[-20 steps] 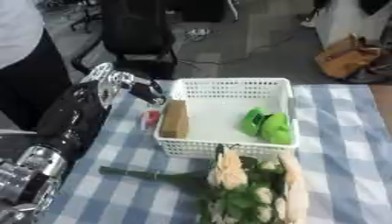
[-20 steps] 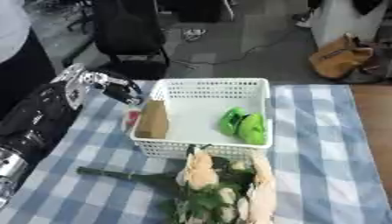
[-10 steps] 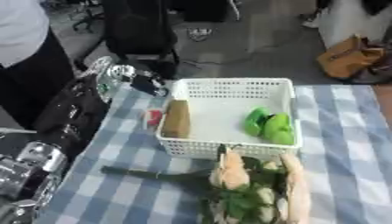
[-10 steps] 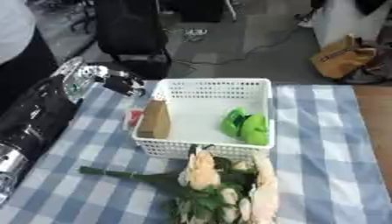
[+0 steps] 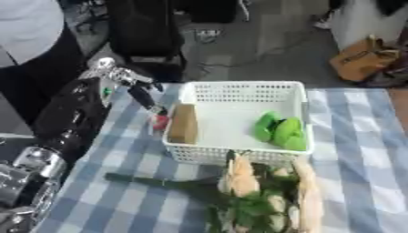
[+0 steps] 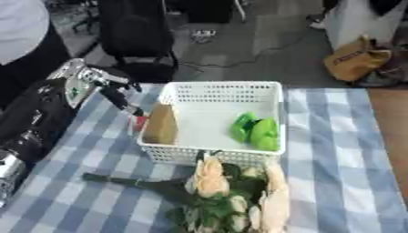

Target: Pick up objects on the table and place them in the box.

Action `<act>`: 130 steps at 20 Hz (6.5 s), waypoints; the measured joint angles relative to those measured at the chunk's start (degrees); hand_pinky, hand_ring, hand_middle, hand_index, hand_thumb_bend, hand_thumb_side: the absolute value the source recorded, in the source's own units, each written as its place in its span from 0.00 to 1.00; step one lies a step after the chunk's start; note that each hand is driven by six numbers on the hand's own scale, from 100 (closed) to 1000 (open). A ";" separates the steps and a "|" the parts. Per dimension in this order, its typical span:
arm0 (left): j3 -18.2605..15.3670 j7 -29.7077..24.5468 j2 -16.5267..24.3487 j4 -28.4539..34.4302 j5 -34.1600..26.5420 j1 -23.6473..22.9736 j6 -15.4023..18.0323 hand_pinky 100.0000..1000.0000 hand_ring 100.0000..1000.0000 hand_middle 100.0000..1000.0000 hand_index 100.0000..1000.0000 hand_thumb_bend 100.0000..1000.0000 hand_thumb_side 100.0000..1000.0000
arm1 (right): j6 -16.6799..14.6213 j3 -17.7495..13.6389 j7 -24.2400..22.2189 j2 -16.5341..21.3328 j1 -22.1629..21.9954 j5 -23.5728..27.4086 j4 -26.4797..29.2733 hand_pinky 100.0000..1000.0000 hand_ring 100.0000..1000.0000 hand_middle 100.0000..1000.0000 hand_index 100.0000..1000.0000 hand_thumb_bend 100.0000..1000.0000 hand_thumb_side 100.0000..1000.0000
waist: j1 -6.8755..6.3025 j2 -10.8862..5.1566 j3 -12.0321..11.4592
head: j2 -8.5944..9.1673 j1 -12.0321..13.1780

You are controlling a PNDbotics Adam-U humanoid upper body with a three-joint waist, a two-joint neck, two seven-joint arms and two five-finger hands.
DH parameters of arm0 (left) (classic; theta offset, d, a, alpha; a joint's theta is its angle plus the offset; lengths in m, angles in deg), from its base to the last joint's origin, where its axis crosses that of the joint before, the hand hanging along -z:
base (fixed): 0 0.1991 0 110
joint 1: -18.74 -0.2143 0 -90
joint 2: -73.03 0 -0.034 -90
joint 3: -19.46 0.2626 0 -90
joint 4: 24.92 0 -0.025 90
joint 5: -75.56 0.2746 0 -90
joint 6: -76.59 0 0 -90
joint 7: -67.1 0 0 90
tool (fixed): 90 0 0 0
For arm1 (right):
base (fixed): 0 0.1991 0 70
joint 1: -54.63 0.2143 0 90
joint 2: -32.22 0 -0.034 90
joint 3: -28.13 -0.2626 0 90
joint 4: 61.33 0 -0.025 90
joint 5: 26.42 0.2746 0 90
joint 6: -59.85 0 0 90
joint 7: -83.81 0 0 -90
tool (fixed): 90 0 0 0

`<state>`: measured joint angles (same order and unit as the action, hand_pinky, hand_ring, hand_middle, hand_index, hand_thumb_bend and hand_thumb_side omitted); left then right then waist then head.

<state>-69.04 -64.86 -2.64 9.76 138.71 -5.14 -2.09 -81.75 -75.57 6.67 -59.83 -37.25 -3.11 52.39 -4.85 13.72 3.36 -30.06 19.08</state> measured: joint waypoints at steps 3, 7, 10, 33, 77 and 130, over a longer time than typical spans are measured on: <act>-0.55 0.26 0.00 -0.44 0.97 -0.16 0.47 1.00 1.00 1.00 1.00 0.50 0.53 | 0.03 0.25 -0.15 0.00 0.18 0.00 0.00 0.64 0.73 0.57 0.60 0.00 0.97 | 0.00 0.00 0.04 | 0.04 0.05; -0.68 0.40 0.00 -0.88 0.98 -0.82 0.99 1.00 1.00 1.00 1.00 0.51 0.51 | 0.02 0.34 -0.37 0.00 0.33 0.00 0.00 0.64 0.73 0.56 0.60 0.00 0.97 | 0.00 0.00 0.17 | 0.08 0.06; -0.66 0.39 0.00 -1.06 1.55 -1.18 1.16 1.00 1.00 1.00 1.00 0.54 0.48 | -0.03 0.36 -0.47 0.00 0.37 0.00 0.00 0.64 0.73 0.56 0.60 0.00 0.97 | 0.00 0.00 0.36 | 0.09 0.07; -0.85 2.35 -0.61 -2.41 7.25 -2.61 1.58 1.00 1.00 1.00 1.00 0.58 0.52 | -0.04 0.66 -1.25 0.07 1.17 1.45 0.00 0.64 0.73 0.56 0.59 0.00 0.97 | 0.00 0.05 1.55 | 1.06 0.51; -4.18 2.56 -0.94 -6.01 12.06 -2.48 -4.37 0.99 1.00 1.00 1.00 0.59 0.50 | -0.18 1.71 -2.56 0.48 3.37 3.00 0.00 0.64 0.73 0.56 0.58 0.00 0.97 | -1.07 1.47 4.03 | 1.80 3.05; -7.33 16.98 1.57 -9.22 6.64 -3.96 -9.36 0.93 1.00 1.00 1.00 0.45 0.57 | 0.34 2.84 -1.43 -2.14 4.86 -1.34 0.00 0.63 0.72 0.54 0.58 0.00 0.97 | -1.42 4.23 6.50 | 3.62 5.92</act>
<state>-76.38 -47.88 -1.07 0.55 145.35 -9.11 -11.46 -81.42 -72.72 5.24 -61.96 -32.40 -4.45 52.39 -6.27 17.94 9.86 -26.45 25.00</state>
